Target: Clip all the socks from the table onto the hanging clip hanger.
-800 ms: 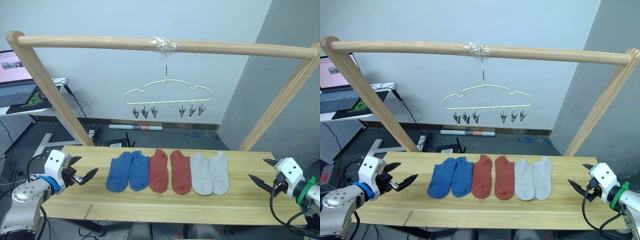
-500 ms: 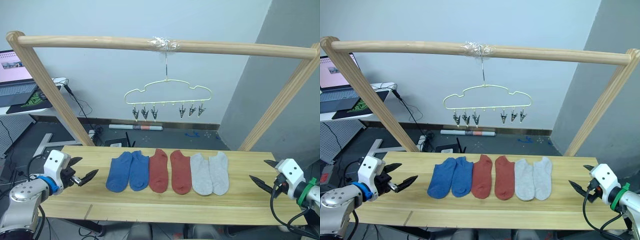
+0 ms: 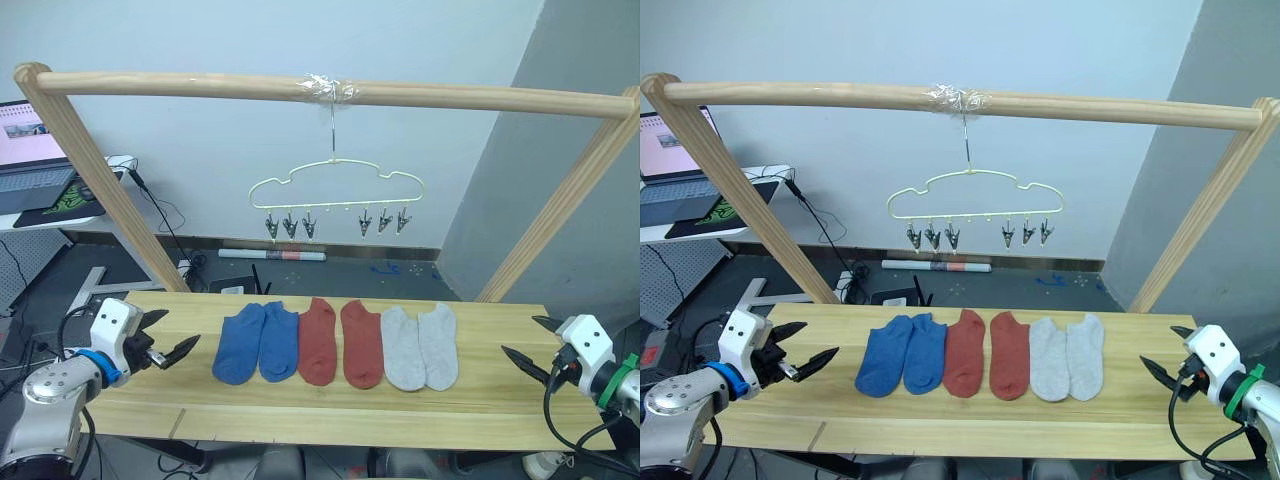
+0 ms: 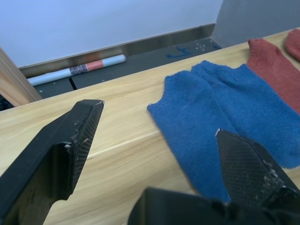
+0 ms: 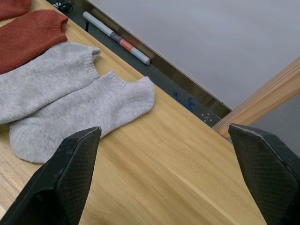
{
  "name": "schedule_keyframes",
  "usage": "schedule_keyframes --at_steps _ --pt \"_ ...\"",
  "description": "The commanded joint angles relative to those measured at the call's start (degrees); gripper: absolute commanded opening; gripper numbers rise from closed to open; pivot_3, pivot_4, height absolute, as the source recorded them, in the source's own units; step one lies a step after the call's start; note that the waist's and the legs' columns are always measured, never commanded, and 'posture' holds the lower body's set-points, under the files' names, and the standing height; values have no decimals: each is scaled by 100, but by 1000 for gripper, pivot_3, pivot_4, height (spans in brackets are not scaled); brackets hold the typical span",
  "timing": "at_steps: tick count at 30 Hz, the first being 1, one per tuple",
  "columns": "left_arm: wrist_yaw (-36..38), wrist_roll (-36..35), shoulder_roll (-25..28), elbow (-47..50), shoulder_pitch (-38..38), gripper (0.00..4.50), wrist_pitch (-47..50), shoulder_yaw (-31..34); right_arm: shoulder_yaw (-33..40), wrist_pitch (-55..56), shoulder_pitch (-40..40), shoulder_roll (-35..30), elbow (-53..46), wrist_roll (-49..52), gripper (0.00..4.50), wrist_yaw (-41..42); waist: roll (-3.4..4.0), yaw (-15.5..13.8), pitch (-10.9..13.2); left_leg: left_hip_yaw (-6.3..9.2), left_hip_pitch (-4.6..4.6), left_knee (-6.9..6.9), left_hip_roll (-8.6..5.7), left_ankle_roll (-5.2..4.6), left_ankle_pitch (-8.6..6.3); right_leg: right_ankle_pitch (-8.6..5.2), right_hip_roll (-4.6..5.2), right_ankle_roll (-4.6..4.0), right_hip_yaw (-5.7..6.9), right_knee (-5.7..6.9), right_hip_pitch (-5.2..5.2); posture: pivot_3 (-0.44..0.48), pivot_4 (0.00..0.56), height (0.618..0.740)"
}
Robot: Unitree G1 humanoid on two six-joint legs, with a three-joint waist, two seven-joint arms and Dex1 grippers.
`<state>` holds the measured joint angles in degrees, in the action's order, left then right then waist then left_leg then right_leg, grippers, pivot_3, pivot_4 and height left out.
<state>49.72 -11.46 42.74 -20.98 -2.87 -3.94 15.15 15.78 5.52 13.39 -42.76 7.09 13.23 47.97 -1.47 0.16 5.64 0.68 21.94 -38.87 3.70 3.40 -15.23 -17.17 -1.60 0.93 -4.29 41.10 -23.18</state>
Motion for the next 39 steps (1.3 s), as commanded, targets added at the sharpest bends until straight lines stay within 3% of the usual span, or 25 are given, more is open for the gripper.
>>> schedule_keyframes --at_steps 1,6,12,19,28,31,35,39 --pt "98 -172 -3 200 20 4449 -29 66 111 107 6 -68 -219 25 4500 50 1 4 1 0 0 0 0 0 0 0 0 0 0 0 0 30 68 694" --pt "-113 -256 -310 475 23 4449 45 43 -40 -208 43 69 -872 190 4500 29 7 9 5 -3 0 0 0 0 0 0 0 1 -5 0 0 13 85 694" --pt "-1170 -77 -1374 1670 -126 4449 88 -227 -357 -922 15 325 -1953 361 4500 -145 3 14 23 -10 -1 -3 -1 0 0 6 -2 11 -22 2 2 0 104 694" --pt "-2703 519 -2598 2211 455 4449 -207 -650 -1311 -2057 -852 800 -3390 633 4500 -513 -11 22 110 -9 -11 -5 -4 0 0 22 -31 28 -67 3 1 12 135 694" --pt "-3491 735 -3024 2162 1119 4449 -18 -771 -1912 -2855 -1798 1146 -3822 834 4500 -666 -53 23 280 -45 -4 -4 -7 -1 -2 47 -36 74 -109 -15 -10 12 166 694" --pt "-3550 658 -3093 2108 1250 3892 90 -824 -2034 -2919 -2023 1199 -3794 838 4500 -625 -54 27 340 -47 -1 -3 -7 -1 -2 48 -35 75 -111 -21 -10 8 176 694" --pt "-3656 714 -3131 2141 1424 2672 237 -884 -2096 -3025 -2222 1237 -3833 873 4500 -641 -64 44 426 -47 0 -3 -7 -1 -2 49 -35 78 -111 -21 -11 4 185 694" --pt "-3883 799 -3178 2074 1676 2672 346 -867 -2126 -3149 -2428 1291 -3881 977 4500 -678 -66 60 479 -45 10 -3 -7 -1 -2 51 -35 80 -110 -22 -18 -4 192 694"
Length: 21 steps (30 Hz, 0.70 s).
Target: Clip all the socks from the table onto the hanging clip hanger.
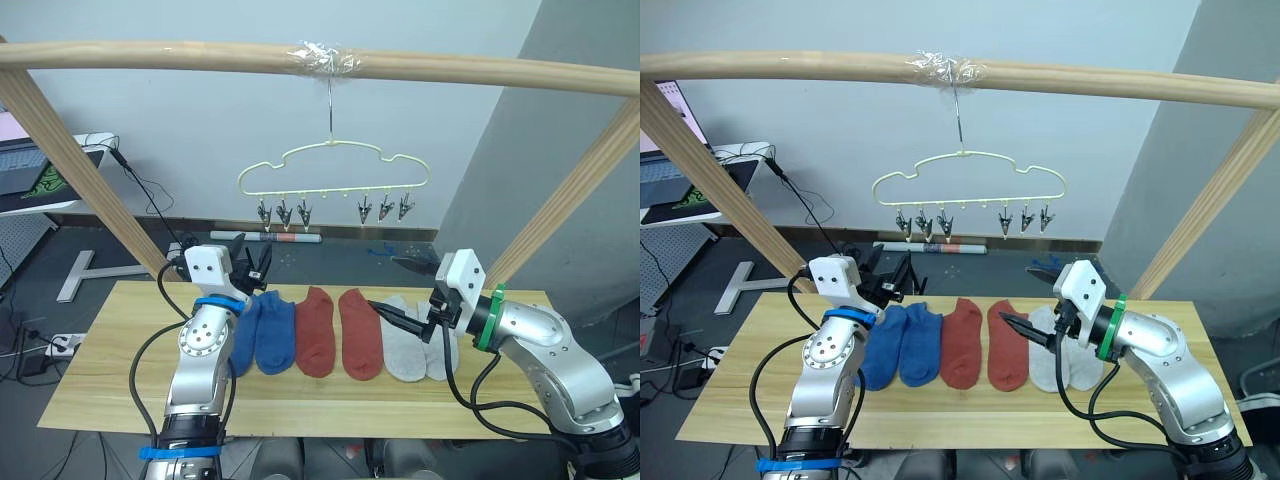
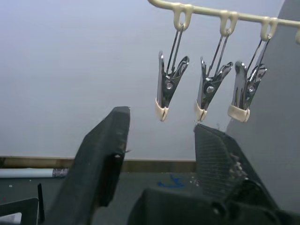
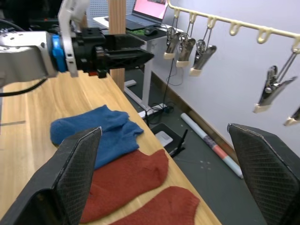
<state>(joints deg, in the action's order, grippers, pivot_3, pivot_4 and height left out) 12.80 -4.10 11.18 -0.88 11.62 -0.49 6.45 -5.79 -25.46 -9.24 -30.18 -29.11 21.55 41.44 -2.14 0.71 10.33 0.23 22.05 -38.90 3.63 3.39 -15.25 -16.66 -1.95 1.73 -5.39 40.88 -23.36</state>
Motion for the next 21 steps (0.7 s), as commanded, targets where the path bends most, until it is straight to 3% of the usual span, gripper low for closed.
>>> schedule_keyframes --at_steps 1,10,21 --pt "-253 95 -34 26 284 2672 -1 3 23 -83 -196 36 -272 168 4500 -15 -1 10 16 0 0 0 0 0 0 0 0 1 0 -1 0 -4 192 694" --pt "-389 78 -40 -374 661 2672 -115 15 4 -248 -370 49 -356 279 4500 -7 -13 111 109 0 9 3 0 1 -1 2 1 4 0 -11 -5 -15 198 694" --pt "-580 105 -111 -635 974 2672 -427 23 38 -393 -702 85 -204 448 4500 40 -12 111 113 9 88 2 -1 1 0 4 2 6 7 -14 -71 -19 201 694"
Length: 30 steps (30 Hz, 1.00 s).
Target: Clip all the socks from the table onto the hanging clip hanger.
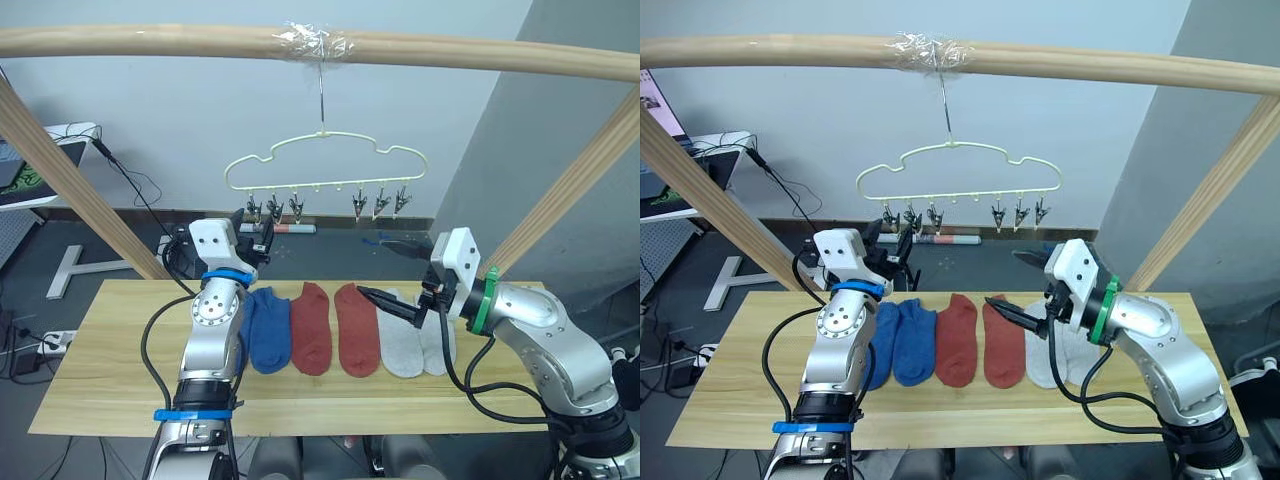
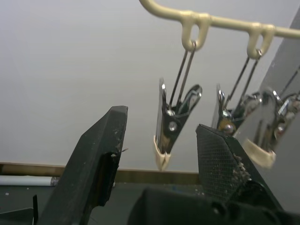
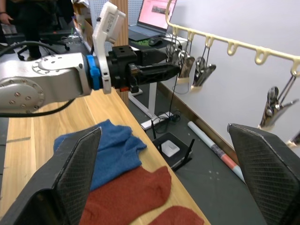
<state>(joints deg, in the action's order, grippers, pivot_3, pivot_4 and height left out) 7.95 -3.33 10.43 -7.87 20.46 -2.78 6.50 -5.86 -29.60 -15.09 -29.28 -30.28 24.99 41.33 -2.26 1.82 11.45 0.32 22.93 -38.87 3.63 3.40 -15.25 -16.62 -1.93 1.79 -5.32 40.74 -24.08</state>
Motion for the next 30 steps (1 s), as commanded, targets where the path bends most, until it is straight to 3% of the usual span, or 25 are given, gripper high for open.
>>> schedule_keyframes --at_steps 1,30 --pt "-116 29 -42 48 113 2672 -234 21 42 37 -141 -7 -60 98 4500 62 0 0 0 -1 0 0 0 0 0 0 0 0 -1 -2 0 -19 201 694" --pt "-17 -65 -56 -423 490 2672 -708 -2 57 97 -348 165 64 221 4500 153 -5 1 15 -1 3 3 0 0 0 0 1 1 2 -12 -1 -15 196 694"
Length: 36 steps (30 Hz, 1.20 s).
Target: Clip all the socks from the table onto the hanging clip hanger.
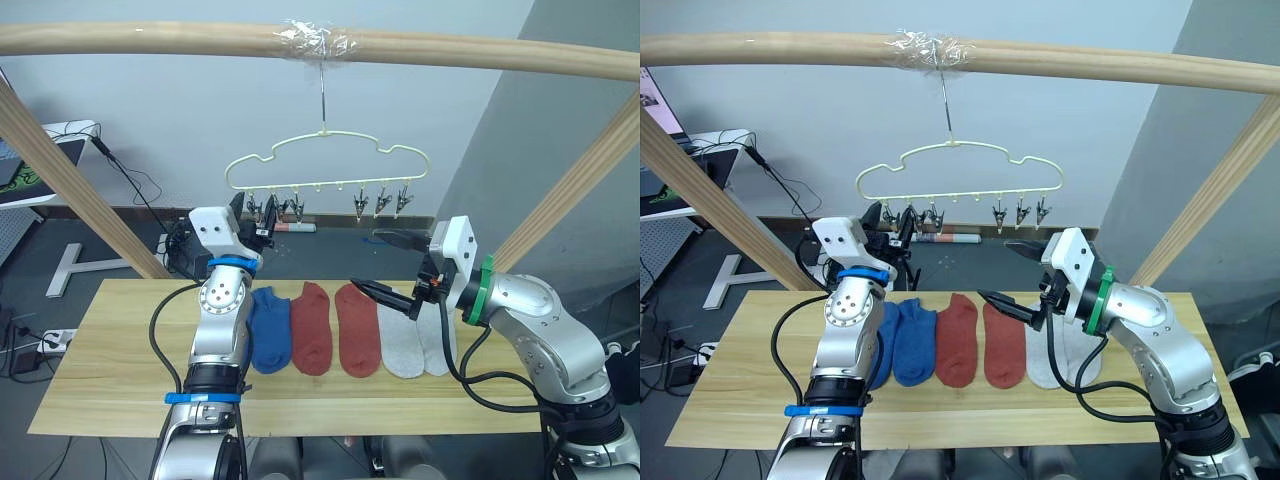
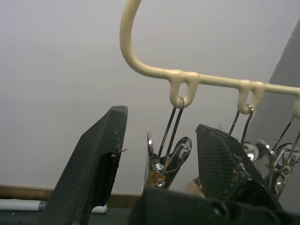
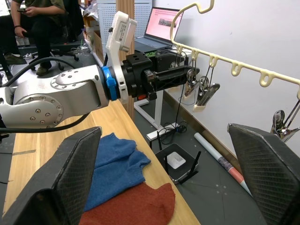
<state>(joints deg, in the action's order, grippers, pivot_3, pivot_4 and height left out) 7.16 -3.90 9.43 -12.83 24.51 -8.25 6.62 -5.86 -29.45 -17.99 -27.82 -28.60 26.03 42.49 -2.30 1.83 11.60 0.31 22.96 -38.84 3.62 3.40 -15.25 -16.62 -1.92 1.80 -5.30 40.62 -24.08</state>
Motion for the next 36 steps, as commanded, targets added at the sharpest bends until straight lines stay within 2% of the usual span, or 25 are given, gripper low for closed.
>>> schedule_keyframes --at_steps 1,4,8,10,13,17,23,27,30,36 --pt "60 -17 38 72 82 2495 -155 -8 58 78 -57 20 -108 120 4500 33 0 0 1 0 0 0 0 0 0 0 0 0 0 0 0 -15 196 694" --pt "63 -12 32 74 87 1863 -177 -1 59 75 -60 19 -109 116 4500 30 0 0 2 0 1 0 0 0 0 0 0 0 0 -1 0 -16 197 694" --pt "89 -12 29 91 85 600 -187 -7 60 77 -38 10 -123 101 4500 19 1 0 5 0 0 1 0 0 0 0 0 0 1 -2 0 -16 197 694" --pt "78 25 44 93 72 228 -199 -10 68 61 32 -16 -146 72 4500 -14 1 0 6 0 1 1 0 0 0 0 0 0 0 -3 0 -16 197 694" --pt "70 41 53 131 25 215 -207 -6 98 88 235 -115 -137 -99 4500 -113 1 0 7 0 2 2 0 0 0 0 0 0 1 -7 0 -16 197 694" --pt "100 33 98 276 -59 215 -159 -6 270 373 1057 -249 176 -731 4500 -609 1 -19 7 6 7 8 0 0 0 0 3 1 8 -24 3 -16 197 694" --pt "172 -12 153 466 -173 215 -28 -28 269 872 1710 29 1174 -1655 4500 -1509 5 -3 14 -12 9 10 0 2 -1 7 8 15 -8 -38 1 -9 205 694" --pt "269 -47 180 501 -168 215 43 -42 333 1248 1597 381 2194 -2002 4500 -1990 14 6 24 -18 5 9 1 2 -1 10 5 20 -14 -38 1 -13 210 694" --pt "302 -48 197 514 -166 215 96 -38 532 1499 1209 758 3209 -2012 4500 -2317 20 14 38 -23 3 8 1 2 -1 12 4 22 -19 -38 1 -9 212 694" --pt "342 -64 250 610 -207 215 196 -16 801 1789 609 1069 4472 -1994 4500 -2613 32 -3 73 -27 9 8 -1 2 -1 15 5 26 -22 -46 0 4 215 694"
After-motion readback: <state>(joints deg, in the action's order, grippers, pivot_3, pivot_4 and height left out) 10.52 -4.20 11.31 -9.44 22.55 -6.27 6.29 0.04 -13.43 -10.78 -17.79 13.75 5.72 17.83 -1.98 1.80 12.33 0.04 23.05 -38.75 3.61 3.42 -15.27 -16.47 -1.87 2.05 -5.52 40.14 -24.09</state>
